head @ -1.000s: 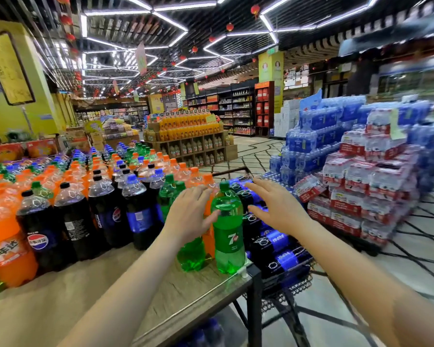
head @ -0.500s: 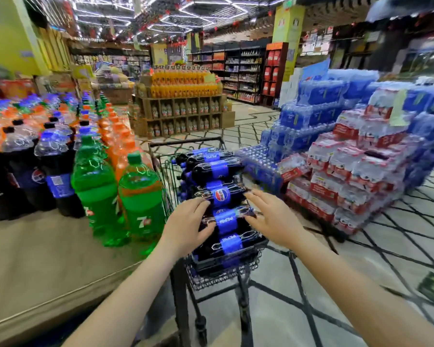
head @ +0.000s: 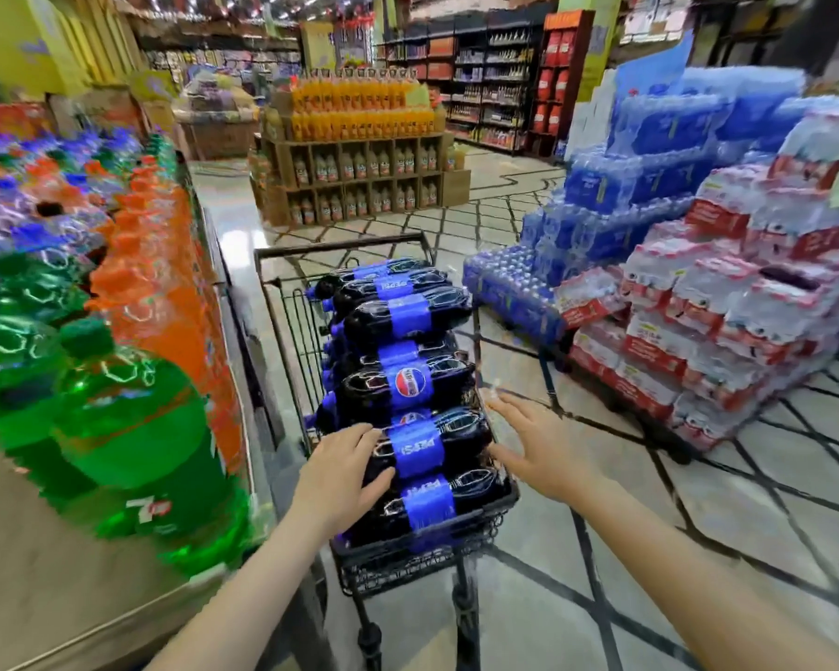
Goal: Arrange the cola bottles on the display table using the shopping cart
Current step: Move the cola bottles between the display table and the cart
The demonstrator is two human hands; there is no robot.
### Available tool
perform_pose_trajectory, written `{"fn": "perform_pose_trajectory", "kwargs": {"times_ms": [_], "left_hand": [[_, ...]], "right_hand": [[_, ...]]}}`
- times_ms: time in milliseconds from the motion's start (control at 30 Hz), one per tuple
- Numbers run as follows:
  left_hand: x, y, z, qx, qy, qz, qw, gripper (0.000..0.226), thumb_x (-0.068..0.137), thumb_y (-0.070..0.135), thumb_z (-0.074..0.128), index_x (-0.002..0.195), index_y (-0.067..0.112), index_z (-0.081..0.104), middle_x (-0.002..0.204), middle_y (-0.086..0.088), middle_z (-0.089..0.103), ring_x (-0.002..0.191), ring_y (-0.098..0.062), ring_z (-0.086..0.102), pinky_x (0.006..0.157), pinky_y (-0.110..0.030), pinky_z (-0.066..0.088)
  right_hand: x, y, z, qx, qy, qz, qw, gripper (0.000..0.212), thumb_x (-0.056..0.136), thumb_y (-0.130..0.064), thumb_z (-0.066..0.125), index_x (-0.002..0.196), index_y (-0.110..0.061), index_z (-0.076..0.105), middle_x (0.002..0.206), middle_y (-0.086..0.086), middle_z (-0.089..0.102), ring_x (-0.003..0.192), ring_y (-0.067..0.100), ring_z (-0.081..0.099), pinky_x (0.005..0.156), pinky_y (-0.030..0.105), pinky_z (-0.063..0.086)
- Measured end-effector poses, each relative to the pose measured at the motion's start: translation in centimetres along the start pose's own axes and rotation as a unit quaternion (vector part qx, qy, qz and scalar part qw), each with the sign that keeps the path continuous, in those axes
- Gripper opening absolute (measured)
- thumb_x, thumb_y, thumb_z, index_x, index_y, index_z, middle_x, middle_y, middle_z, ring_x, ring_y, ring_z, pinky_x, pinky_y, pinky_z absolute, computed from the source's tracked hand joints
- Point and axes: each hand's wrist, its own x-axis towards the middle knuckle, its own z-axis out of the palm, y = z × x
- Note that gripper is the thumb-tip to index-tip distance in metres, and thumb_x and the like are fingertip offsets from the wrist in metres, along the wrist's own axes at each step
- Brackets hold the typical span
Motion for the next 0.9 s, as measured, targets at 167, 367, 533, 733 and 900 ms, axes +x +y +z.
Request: {"fn": "perform_pose_trajectory", "kwargs": {"times_ms": [167,367,533,733,900], "left_hand": [[4.4,-3.8,3.2,0.003,-0.015,-0.039,0.999,0.061,0.088,0.055,0.042,0.124,0.010,0.063,0.124,-0.005,0.064,0.112,-0.024,0.062,0.094,-0.039,0.052],[11.1,-6.8,5.0,-0.001,-0.007,-0.088,0.996,0.053,0.089,0.046,0.055,0.125,0.008,0.062,0.125,-0.008,0.063,0.111,-0.028,0.063,0.091,-0.040,0.051],[17.0,-9.4,5.9,-0.015,-0.017,-0.124,0.992,0.060,0.091,0.050,0.051,0.135,0.009,0.054,0.135,-0.006,0.056,0.123,-0.027,0.054,0.101,-0.040,0.044],[24.7,-12.3,8.0,-0.020,-0.004,-0.163,0.986,0.067,0.089,0.049,0.060,0.141,0.007,0.048,0.142,-0.011,0.050,0.130,-0.029,0.050,0.108,-0.038,0.040],[30.9,-15.5,9.7,-0.004,-0.044,-0.212,0.976,0.099,0.070,0.059,0.076,0.147,0.008,0.039,0.149,-0.013,0.041,0.137,-0.028,0.039,0.116,-0.036,0.030]], "right_hand": [[6.0,3.4,2.8,0.021,-0.045,0.019,0.999,0.062,0.091,-0.041,0.059,0.146,-0.022,0.037,0.150,0.003,0.037,0.136,0.022,0.035,0.112,0.032,0.025],[14.3,6.1,4.4,0.022,-0.064,0.012,0.998,0.064,0.091,-0.040,0.060,0.147,-0.021,0.036,0.152,0.001,0.034,0.138,0.020,0.034,0.113,0.032,0.026],[21.7,8.7,5.2,0.018,-0.071,-0.013,0.997,0.066,0.089,-0.040,0.062,0.146,-0.019,0.037,0.150,0.005,0.037,0.136,0.022,0.036,0.111,0.029,0.024],[31.0,13.2,6.1,0.011,-0.099,-0.081,0.992,0.071,0.087,-0.043,0.063,0.147,-0.017,0.035,0.150,0.009,0.037,0.136,0.028,0.036,0.111,0.032,0.026],[39.7,16.6,8.0,-0.035,-0.154,-0.150,0.976,0.081,0.085,-0.051,0.063,0.150,-0.019,0.027,0.155,0.007,0.028,0.141,0.025,0.026,0.115,0.036,0.021]]}}
